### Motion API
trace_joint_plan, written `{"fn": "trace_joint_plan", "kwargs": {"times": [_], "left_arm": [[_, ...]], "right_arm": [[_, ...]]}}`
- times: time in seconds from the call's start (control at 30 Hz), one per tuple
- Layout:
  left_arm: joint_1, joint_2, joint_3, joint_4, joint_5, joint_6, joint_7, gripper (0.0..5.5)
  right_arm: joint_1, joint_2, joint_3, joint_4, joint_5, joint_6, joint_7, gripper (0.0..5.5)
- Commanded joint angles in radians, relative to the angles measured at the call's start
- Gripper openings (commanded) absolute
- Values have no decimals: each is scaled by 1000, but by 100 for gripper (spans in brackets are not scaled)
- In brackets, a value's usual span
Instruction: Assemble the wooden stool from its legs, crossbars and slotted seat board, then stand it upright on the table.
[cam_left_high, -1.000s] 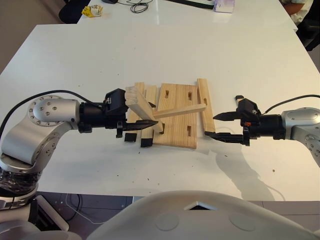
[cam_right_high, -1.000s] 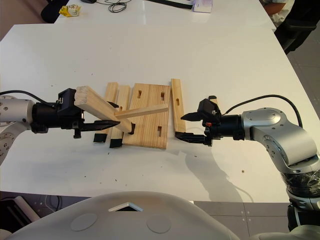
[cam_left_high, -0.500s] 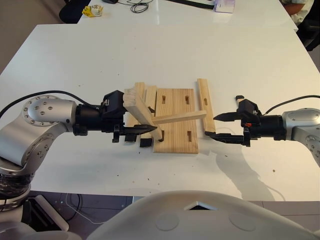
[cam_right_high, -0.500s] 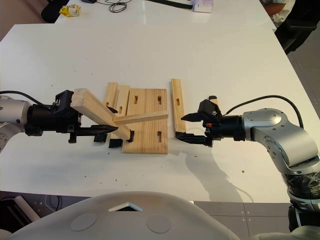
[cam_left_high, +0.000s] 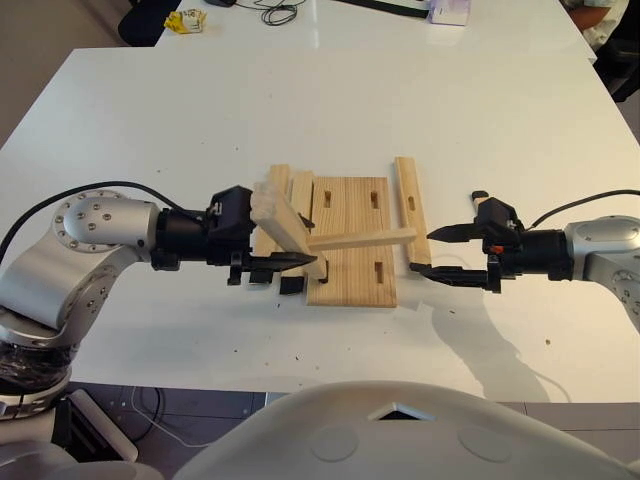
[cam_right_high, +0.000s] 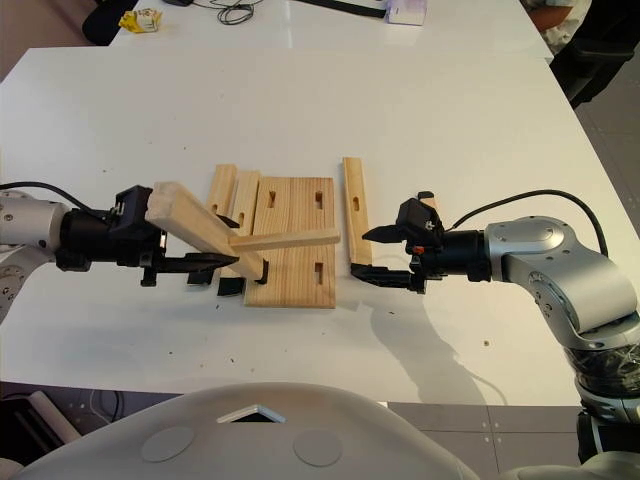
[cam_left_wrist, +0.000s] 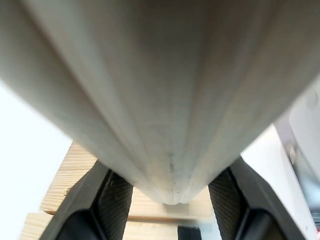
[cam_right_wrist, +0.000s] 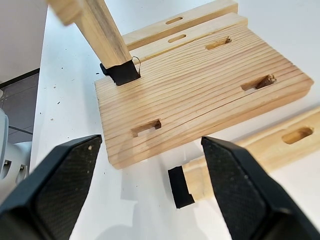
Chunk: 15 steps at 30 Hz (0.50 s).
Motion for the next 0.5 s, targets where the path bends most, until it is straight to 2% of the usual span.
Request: {"fn": "trace_joint_plan", "kwargs": {"times": [0.03,0.33,0.5], "left_arm": [[42,5,-14,32,67,-77,-53,206],[58,11,-12,34,47,9,16,206],[102,28,-44,36,122,35,78,206]], "right_arm": [[-13,-10,-11,-5,10,3,2,367],[-11,-20,-12,-7,11,6,10,367],[-2,-19,-16,-19,16,10,3,367]]}}
